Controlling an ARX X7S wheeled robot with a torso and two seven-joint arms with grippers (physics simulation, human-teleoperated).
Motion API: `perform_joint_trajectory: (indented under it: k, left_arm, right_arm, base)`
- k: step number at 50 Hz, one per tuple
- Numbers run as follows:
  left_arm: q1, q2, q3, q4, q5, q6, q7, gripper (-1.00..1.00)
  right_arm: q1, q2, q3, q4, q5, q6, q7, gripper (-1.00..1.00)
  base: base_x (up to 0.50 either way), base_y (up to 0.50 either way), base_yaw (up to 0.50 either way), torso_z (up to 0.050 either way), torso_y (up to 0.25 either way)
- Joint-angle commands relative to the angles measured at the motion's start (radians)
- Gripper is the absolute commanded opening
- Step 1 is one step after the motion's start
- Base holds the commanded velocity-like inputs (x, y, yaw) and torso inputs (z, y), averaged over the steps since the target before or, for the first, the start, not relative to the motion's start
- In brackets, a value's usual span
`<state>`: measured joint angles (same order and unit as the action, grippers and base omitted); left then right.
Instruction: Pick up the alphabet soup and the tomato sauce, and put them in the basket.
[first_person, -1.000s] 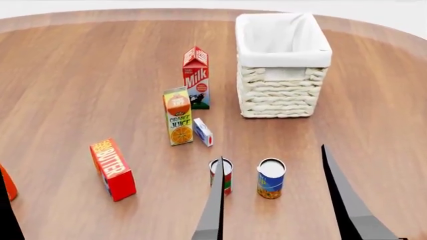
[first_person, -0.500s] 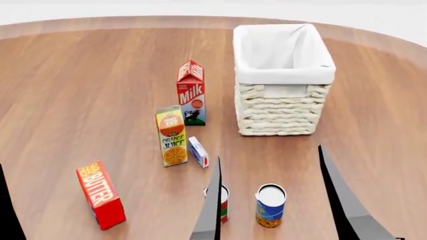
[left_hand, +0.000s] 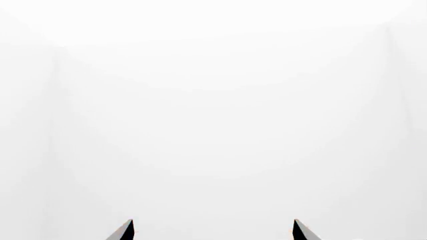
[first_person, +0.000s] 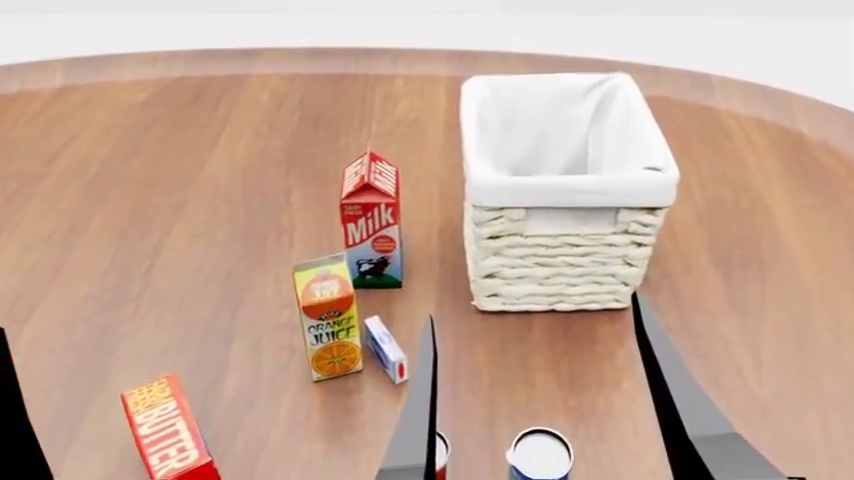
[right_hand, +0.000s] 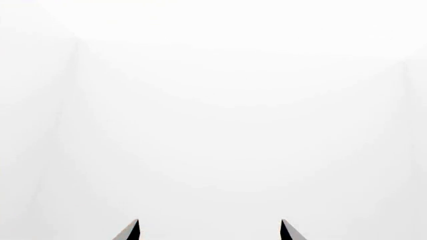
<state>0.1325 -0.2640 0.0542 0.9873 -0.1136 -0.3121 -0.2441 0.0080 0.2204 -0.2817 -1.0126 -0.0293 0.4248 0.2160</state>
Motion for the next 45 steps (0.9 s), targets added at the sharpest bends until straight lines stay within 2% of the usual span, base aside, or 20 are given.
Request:
perform_joint_trajectory:
  k: [1, 45]
  left_arm:
    - [-0.001, -0.007, 0.020, -0.004, 0.009, 0.001, -0.007, 1.00]
    - [0.000, -0.040, 0.036, -0.013, -0.009, 0.017, -0.043, 1.00]
  right_arm:
    - [-0.003, 0.009, -0.013, 0.010, -0.004, -0.012, 0.005, 1.00]
    - [-0.001, 0.028, -0.036, 0.012, 0.004, -0.020, 0.028, 1.00]
  base:
    - [0.35, -0.03, 0.00, 0.000, 0.000]
    - [0.36, -0.03, 0.00, 0.000, 0.001]
